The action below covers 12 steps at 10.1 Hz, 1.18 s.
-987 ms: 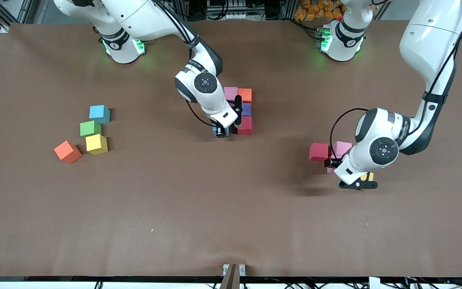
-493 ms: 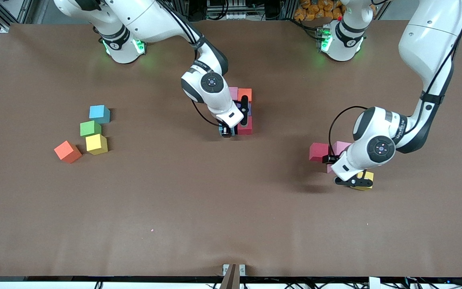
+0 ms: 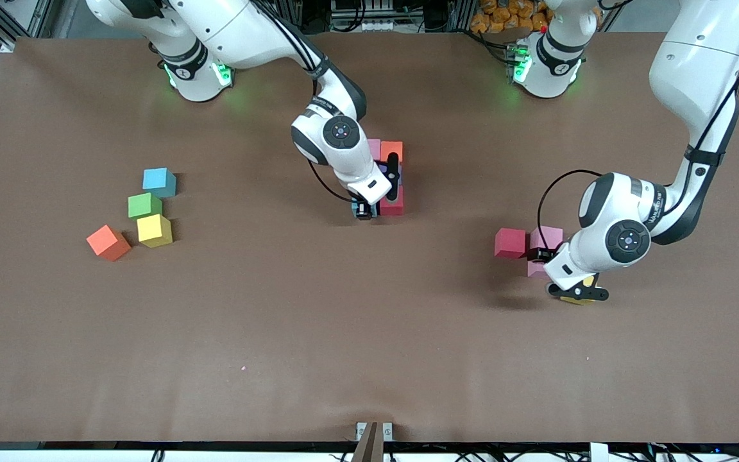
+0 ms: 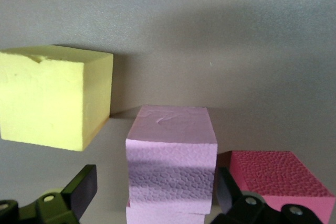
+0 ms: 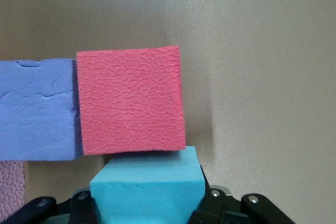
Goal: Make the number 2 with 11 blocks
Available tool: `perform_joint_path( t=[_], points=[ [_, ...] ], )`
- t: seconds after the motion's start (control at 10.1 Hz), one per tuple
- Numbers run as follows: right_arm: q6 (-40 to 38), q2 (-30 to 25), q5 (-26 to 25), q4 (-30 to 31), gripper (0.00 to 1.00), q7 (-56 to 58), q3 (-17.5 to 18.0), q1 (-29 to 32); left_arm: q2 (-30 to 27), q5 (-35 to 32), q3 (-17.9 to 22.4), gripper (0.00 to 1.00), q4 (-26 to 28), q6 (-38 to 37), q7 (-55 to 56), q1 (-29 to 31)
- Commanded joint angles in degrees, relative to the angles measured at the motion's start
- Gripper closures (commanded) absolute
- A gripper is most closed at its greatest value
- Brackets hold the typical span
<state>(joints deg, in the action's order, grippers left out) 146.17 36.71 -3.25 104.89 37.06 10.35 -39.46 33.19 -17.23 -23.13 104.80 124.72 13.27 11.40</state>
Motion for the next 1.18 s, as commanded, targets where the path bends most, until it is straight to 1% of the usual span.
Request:
perform_joint_path(
  t=[0.0,0.39,0.49,0.79,0.99,1.09],
  points=[
    [-0.63,1.08,-1.23,-1.44,0.77,-1.12,-0.25,-0.62,0.2,0.61,-0.51,0.0,0.32,0.78,-0.44,-0.23],
    [-0.54,2.13,-1.06,-1.52,0.77,-1.55,-0.33,-1.94,1.08,0.44,-0.42,0.0,0.23,0.87,-0.53,-0.5],
    [-0.54,3.01,-0.97,-2.74,0.76,-1.64,-0.42,-2.55,1.26,0.44,-0.42,0.02,0.14,0.79,-0.53,-0.33],
    [-0.54,3.37,-0.97,-3.28,0.75,-1.56,-0.6,-2.82,1.96,0.61,-0.42,0.09,-0.73,0.78,-0.09,-0.24],
    [-0.63,3.46,-1.06,-3.28,0.74,-1.47,-0.77,-2.82,2.05,0.53,-0.34,0.19,-1.09,0.78,-0.61,0.02],
    [-0.63,3.46,-0.97,-3.2,0.67,-1.47,-0.77,-2.73,2.31,0.53,-0.34,0.21,-1.7,0.78,-0.62,0.11]
  ],
)
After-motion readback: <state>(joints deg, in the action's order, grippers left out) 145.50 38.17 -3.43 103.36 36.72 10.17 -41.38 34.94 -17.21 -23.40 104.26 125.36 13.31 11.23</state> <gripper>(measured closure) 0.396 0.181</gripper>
